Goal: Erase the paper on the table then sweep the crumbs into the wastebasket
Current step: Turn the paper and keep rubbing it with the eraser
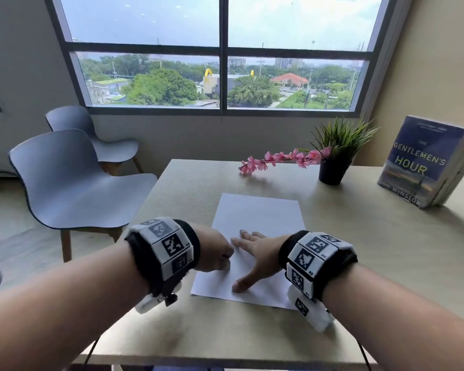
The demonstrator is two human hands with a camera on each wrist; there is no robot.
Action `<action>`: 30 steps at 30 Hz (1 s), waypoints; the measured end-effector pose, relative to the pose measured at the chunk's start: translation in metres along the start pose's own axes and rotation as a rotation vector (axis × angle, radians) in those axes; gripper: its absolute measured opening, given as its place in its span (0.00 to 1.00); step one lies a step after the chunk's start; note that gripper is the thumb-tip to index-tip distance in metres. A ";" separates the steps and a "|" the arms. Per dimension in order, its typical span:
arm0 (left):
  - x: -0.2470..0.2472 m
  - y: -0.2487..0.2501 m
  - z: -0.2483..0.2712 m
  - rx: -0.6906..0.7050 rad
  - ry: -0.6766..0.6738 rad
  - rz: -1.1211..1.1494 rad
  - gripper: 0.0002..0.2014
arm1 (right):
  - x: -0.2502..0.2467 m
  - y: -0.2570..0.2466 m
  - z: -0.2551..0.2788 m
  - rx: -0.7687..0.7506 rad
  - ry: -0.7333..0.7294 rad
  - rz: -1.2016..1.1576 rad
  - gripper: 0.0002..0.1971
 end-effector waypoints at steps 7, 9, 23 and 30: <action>-0.008 -0.020 -0.002 -0.078 0.017 0.009 0.18 | -0.001 -0.001 0.000 0.003 0.017 -0.017 0.57; -0.006 -0.014 -0.001 -0.055 0.007 -0.008 0.17 | 0.000 -0.001 0.000 0.002 0.017 -0.024 0.57; -0.005 -0.010 0.003 -0.032 -0.032 -0.032 0.17 | -0.001 -0.001 0.000 0.003 0.004 -0.020 0.57; -0.009 -0.024 0.002 -0.069 0.005 -0.003 0.17 | 0.000 0.001 -0.003 0.007 0.016 -0.027 0.57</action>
Point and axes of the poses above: each hand's wrist, its own z-axis away from the middle knuckle, its own x-axis out of the palm, y = z × x, the point moved 3 cm from there along -z, towards the middle knuckle, and after that the axes turned 10 degrees about z, right-handed, at the moved point
